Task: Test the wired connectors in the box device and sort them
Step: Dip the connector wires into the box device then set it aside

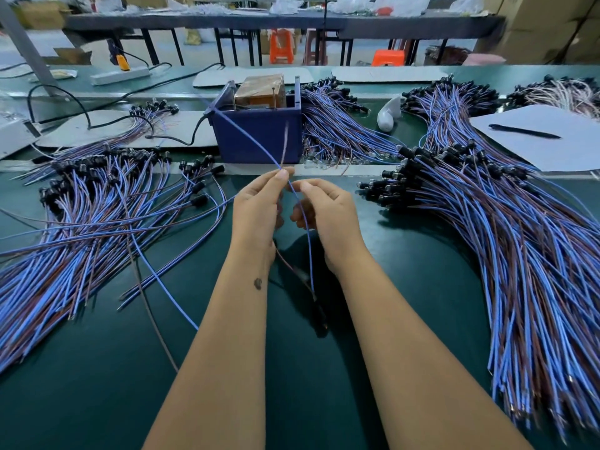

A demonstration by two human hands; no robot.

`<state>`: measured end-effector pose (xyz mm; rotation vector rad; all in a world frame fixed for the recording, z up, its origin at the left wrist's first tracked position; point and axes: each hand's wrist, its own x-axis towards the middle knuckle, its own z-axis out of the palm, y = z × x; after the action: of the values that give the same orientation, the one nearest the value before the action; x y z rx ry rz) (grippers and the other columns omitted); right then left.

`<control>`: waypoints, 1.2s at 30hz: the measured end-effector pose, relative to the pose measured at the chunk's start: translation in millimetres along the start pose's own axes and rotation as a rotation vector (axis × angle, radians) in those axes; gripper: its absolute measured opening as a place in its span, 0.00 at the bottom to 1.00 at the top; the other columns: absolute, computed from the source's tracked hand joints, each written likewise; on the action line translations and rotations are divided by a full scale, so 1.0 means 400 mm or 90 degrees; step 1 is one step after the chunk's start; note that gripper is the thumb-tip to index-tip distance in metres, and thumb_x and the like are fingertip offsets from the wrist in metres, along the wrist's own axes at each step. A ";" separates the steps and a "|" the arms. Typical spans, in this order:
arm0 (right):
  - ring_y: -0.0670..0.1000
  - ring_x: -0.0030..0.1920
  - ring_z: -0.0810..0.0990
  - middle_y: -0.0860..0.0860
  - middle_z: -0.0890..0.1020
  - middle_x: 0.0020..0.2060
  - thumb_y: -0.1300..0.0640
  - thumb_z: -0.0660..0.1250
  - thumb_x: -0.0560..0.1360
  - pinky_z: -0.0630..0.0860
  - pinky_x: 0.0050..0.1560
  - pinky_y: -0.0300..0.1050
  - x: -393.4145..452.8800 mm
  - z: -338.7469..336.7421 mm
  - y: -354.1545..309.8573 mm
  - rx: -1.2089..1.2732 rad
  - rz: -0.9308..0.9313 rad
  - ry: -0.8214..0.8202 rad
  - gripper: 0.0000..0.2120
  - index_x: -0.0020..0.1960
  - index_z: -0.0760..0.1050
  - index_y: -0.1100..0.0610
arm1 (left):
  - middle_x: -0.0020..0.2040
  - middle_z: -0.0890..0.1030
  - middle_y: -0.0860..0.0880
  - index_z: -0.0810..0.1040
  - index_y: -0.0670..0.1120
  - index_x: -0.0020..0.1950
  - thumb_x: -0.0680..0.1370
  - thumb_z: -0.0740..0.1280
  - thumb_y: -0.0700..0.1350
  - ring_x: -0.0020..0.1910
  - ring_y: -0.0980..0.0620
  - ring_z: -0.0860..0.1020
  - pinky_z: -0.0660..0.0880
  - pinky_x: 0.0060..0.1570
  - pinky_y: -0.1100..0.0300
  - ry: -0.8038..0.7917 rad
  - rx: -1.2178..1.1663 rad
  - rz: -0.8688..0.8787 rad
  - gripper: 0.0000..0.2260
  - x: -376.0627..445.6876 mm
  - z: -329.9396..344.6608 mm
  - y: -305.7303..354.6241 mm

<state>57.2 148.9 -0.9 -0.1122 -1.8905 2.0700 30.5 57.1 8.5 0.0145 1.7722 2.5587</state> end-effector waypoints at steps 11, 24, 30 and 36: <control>0.54 0.46 0.74 0.57 0.76 0.42 0.73 0.73 0.69 0.74 0.63 0.54 0.005 -0.037 0.000 -0.032 0.033 -0.351 0.39 0.72 0.66 0.45 | 0.30 0.75 0.55 0.74 0.49 0.46 0.83 0.62 0.43 0.24 0.59 0.70 0.68 0.28 0.64 0.062 -0.287 -0.053 0.06 0.020 -0.020 0.010; 0.52 0.53 0.83 0.56 0.83 0.51 0.74 0.60 0.75 0.73 0.66 0.44 0.009 -0.039 0.012 0.366 0.055 -0.347 0.17 0.61 0.75 0.62 | 0.33 0.74 0.51 0.70 0.46 0.43 0.83 0.58 0.42 0.26 0.57 0.69 0.63 0.24 0.65 0.176 -0.252 -0.102 0.10 0.042 -0.028 0.004; 0.46 0.39 0.78 0.47 0.78 0.41 0.55 0.57 0.84 0.77 0.46 0.42 0.018 -0.039 0.005 0.182 0.050 -0.072 0.13 0.51 0.80 0.52 | 0.37 0.76 0.51 0.69 0.47 0.44 0.81 0.59 0.42 0.26 0.57 0.66 0.62 0.23 0.66 0.159 -0.082 -0.077 0.06 0.025 0.011 -0.015; 0.49 0.38 0.81 0.49 0.79 0.32 0.58 0.51 0.85 0.76 0.43 0.41 0.019 -0.055 -0.028 0.158 -0.003 0.032 0.18 0.39 0.72 0.57 | 0.37 0.77 0.53 0.69 0.50 0.44 0.81 0.59 0.41 0.27 0.58 0.70 0.66 0.26 0.66 0.176 -0.035 0.011 0.07 0.003 0.026 -0.020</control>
<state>58.4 172.6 8.9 -0.0984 -1.5878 2.2561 29.8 69.7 4.7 -0.3437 1.7878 2.7328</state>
